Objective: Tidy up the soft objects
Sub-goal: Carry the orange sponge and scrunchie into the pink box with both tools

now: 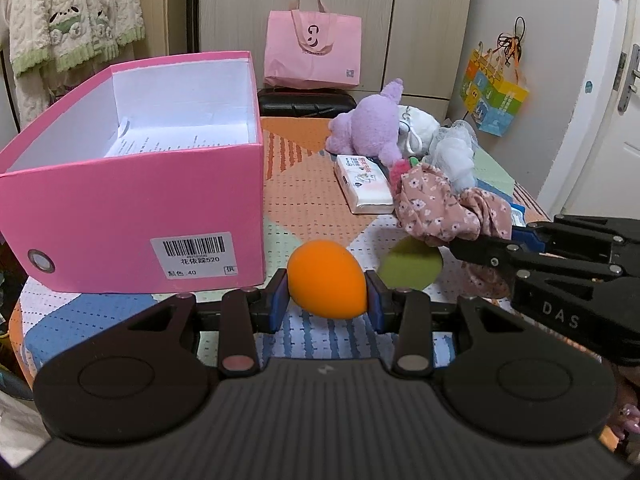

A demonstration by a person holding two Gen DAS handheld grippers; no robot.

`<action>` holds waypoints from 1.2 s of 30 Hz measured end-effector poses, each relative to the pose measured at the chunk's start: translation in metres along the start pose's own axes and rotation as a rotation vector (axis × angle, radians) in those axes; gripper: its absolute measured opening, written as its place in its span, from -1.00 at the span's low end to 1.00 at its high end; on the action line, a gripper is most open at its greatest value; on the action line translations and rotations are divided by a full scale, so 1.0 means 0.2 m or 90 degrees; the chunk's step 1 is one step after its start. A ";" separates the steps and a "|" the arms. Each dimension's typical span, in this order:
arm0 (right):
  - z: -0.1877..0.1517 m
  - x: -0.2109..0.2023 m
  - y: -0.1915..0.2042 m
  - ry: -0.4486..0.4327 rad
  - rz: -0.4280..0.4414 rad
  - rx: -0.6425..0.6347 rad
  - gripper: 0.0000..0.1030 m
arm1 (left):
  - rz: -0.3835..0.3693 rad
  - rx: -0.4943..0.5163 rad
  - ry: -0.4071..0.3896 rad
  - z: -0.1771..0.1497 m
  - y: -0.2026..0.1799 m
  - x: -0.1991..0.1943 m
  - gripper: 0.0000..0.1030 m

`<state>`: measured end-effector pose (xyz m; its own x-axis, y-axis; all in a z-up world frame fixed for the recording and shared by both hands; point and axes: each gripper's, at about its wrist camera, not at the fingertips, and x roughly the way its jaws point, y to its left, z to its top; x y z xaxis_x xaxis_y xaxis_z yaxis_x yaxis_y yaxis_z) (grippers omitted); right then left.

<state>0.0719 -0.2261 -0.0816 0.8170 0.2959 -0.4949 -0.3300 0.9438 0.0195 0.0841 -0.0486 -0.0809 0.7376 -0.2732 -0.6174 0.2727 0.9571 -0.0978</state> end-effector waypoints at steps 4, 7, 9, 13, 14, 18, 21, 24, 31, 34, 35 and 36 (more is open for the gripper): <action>0.00 -0.01 0.01 -0.002 -0.006 -0.004 -0.69 | -0.002 0.003 0.000 0.00 0.00 -0.01 -0.26; 0.02 -0.03 0.02 -0.007 -0.012 -0.007 -0.69 | -0.003 0.004 -0.001 0.00 0.00 -0.02 -0.26; 0.03 -0.06 0.03 -0.010 -0.018 -0.009 -0.69 | -0.009 0.003 0.000 0.01 0.00 -0.03 -0.26; 0.09 -0.15 0.07 -0.007 -0.026 -0.017 -0.69 | -0.034 -0.003 0.012 0.03 0.03 -0.10 -0.26; 0.10 -0.17 0.07 -0.003 -0.025 -0.018 -0.69 | -0.037 -0.002 0.017 0.03 0.04 -0.12 -0.26; 0.16 -0.22 0.10 0.046 0.003 0.001 -0.68 | -0.042 0.007 0.033 0.05 0.10 -0.19 -0.26; 0.19 -0.22 0.12 0.085 0.041 0.019 -0.68 | -0.045 0.014 0.052 0.06 0.17 -0.24 -0.26; 0.21 -0.22 0.17 0.110 0.081 0.022 -0.68 | -0.064 0.006 0.086 0.08 0.26 -0.28 -0.26; 0.36 -0.19 0.32 0.146 0.194 0.001 -0.66 | -0.060 0.016 0.114 0.17 0.43 -0.38 -0.26; 0.46 -0.15 0.38 0.150 0.227 -0.014 -0.65 | -0.057 0.019 0.113 0.25 0.49 -0.42 -0.26; 0.49 -0.13 0.40 0.150 0.234 -0.020 -0.64 | -0.053 0.022 0.109 0.27 0.51 -0.44 -0.26; 0.53 -0.12 0.41 0.151 0.239 -0.024 -0.64 | -0.046 0.025 0.104 0.30 0.53 -0.45 -0.26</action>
<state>0.0755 -0.1399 0.0230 0.5077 0.5707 -0.6454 -0.6039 0.7700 0.2058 0.0843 0.0716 0.0111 0.6061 -0.3183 -0.7289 0.3471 0.9304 -0.1177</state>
